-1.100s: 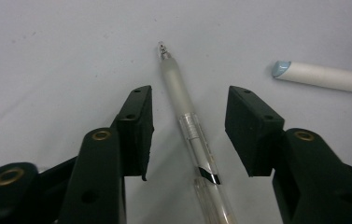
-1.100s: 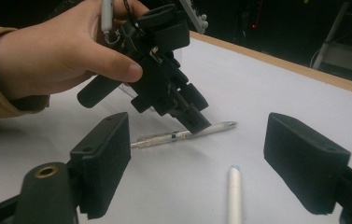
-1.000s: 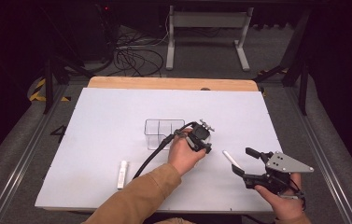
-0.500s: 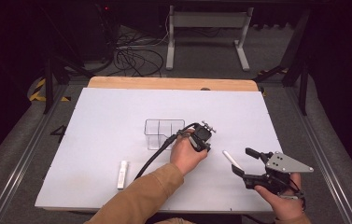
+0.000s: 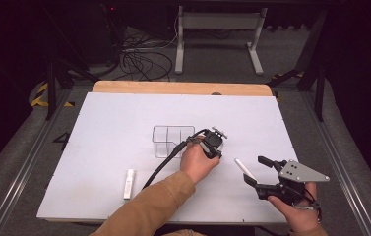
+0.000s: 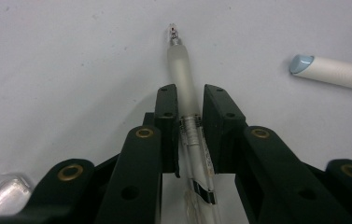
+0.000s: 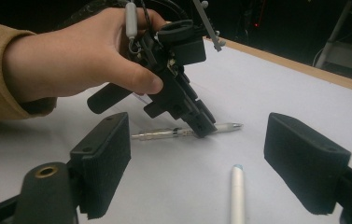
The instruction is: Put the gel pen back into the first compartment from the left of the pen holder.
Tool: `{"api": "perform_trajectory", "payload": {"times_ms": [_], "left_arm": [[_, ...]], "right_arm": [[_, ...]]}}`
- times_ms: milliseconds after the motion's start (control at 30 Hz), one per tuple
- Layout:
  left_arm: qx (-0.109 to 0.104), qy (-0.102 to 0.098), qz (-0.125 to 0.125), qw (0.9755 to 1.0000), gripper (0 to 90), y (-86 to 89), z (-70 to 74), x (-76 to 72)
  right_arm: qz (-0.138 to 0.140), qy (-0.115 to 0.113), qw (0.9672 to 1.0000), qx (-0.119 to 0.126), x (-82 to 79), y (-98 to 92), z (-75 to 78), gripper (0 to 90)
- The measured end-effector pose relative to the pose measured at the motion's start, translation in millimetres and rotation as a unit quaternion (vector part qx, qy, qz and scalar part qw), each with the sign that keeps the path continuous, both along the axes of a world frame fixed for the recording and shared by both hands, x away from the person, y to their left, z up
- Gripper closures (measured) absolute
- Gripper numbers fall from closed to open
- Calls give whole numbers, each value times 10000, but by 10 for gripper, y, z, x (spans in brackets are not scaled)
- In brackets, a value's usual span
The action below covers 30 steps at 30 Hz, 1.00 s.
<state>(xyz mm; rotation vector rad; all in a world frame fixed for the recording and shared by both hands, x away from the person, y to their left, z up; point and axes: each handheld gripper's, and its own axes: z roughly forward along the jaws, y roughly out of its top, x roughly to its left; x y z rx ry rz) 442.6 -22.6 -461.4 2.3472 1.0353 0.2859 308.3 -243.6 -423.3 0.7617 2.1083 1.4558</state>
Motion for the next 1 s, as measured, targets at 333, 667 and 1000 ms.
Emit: {"api": "perform_trajectory", "payload": {"times_ms": [333, 667, 1000], "left_arm": [[-80, 95, -11, 9999, 792, 26, 5, 24], [-430, -38, -245, 9988, 793, 77, 135, -33], [-908, -496, -363, 9940, 793, 248, 478, -190]], "right_arm": [[-4, 11, 10000, 22, -4, -2, 3, 234], [-18, -4, 10000, 8, 2, -10, -1, 234], [14, 6, 10000, -1, -1, 2, 3, 234]]}}
